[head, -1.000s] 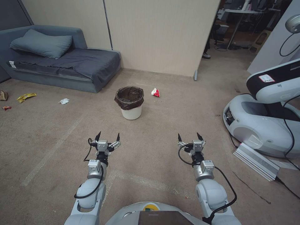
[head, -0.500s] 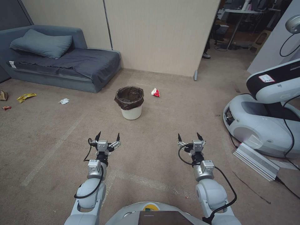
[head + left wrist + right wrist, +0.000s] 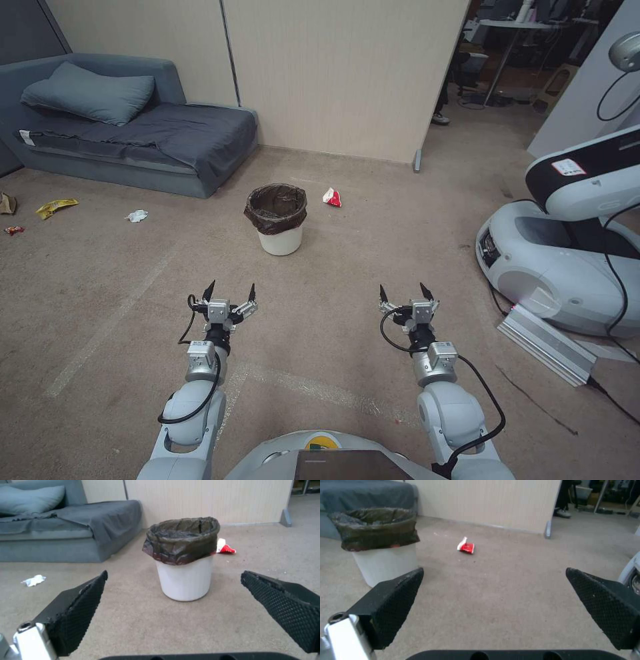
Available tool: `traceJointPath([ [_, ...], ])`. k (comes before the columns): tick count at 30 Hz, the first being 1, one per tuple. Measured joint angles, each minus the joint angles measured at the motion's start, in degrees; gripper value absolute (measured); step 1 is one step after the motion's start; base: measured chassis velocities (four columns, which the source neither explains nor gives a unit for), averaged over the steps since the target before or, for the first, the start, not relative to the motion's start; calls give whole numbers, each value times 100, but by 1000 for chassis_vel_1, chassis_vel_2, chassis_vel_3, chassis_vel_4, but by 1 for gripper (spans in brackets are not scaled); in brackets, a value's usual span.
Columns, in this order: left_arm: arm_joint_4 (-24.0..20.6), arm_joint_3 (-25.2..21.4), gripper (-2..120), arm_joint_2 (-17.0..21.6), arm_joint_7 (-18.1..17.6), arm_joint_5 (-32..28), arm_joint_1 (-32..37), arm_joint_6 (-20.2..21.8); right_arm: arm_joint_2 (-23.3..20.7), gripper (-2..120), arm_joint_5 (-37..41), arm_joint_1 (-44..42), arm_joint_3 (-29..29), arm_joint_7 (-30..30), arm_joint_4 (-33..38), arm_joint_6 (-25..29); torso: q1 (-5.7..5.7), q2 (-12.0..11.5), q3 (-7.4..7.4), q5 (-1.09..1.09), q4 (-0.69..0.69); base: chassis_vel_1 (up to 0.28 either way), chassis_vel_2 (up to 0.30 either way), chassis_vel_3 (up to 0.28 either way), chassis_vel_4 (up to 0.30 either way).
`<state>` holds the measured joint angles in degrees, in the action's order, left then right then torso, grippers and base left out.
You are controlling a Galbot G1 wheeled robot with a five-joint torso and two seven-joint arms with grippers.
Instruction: Pick up the trash bin, then pick up the garbage from the floor and place it into the trash bin.
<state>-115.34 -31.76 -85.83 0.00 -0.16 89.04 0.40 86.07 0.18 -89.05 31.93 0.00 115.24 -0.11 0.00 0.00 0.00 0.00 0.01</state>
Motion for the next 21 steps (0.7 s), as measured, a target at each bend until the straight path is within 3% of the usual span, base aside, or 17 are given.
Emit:
traceJointPath([
  [10, -1301, -480, 100, 230, -55, -344, 385, 829, 308, 100, 533, -545, 935, 183, 1356, -255, 0, 0, 0, 0, -1, 0, 0, 0, 0],
  [13, -2169, -799, 100, 384, -100, -576, 642, 1387, 482, 100, 881, -873, 1500, 302, 2187, -476, 0, 1, -1, -2, -4, 0, 0, 0, 0],
  [16, -2530, -933, 100, 453, -113, -668, 751, 1610, 468, 100, 997, -904, 1549, 305, 2296, -740, 0, 1, -1, 2, -1, 0, 0, 0, 0],
  [21, -2562, -968, 100, 494, -111, -612, 842, 1604, 455, 100, 1005, -901, 1538, 313, 2289, -807, 0, 1, -1, 0, 0, 0, 0, 0, 0],
])
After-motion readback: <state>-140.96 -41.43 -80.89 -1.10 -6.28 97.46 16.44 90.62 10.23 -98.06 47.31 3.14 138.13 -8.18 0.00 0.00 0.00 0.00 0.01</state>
